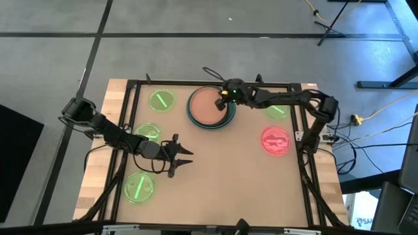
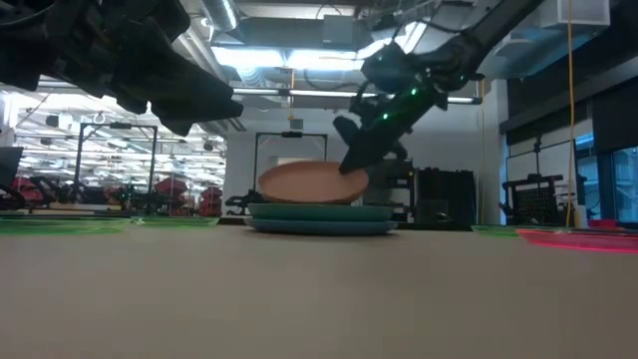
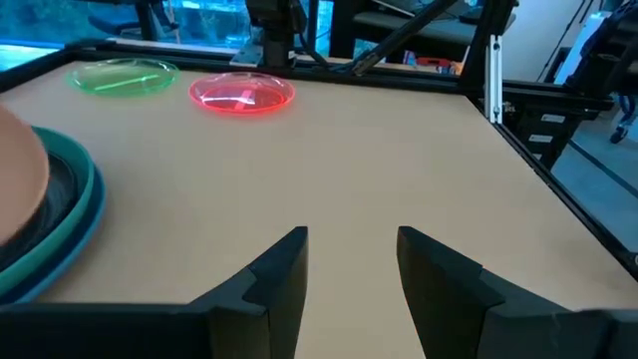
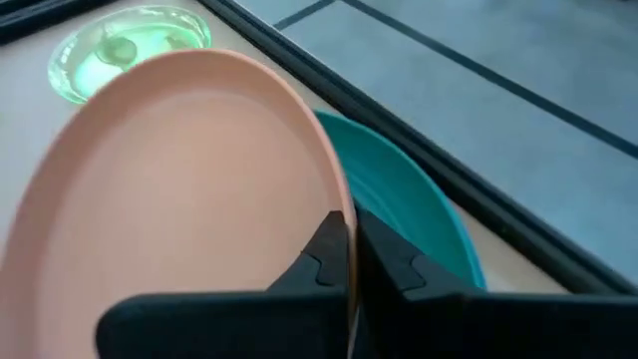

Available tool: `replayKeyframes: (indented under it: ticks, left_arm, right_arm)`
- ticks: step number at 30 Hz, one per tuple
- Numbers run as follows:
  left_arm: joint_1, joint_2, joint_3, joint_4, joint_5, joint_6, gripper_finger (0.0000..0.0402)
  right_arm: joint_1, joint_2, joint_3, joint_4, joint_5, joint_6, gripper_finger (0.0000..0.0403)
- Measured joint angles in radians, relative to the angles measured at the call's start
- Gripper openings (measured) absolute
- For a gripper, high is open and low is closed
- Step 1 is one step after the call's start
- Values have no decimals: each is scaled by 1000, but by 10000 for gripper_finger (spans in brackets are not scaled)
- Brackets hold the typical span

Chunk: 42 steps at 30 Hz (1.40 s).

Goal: Stack plastic plates
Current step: Stack the orange plate on top of the black plate, then stack the light green plate on top of the orange plate

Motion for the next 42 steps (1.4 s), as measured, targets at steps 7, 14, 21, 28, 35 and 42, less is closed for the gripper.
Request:
replayKeyframes:
  ticks: [7, 14, 21, 28, 35, 42]
  left_arm:
    - [0, 0, 0, -1, 0, 0, 150]
    - [0, 0, 0, -1, 0, 2, 150]
    - [0, 0, 0, -7, -4, -6, 150]
    - [-1, 0, 90, -244, -36, -84, 150]
    - [-67, 0, 330, -762, -158, -197, 150]
    - [-156, 0, 454, -1034, -230, -383, 150]
  right_arm:
    - [0, 69, 0, 24, 1, 23, 7]
    - [3, 78, 0, 28, 2, 34, 61]
    - [16, 3, 5, -36, -24, -57, 149]
    - [147, -171, 3, -199, 5, -188, 174]
    - [365, -248, -21, -255, 82, -252, 170]
    - [534, -338, -237, -50, 145, -298, 170]
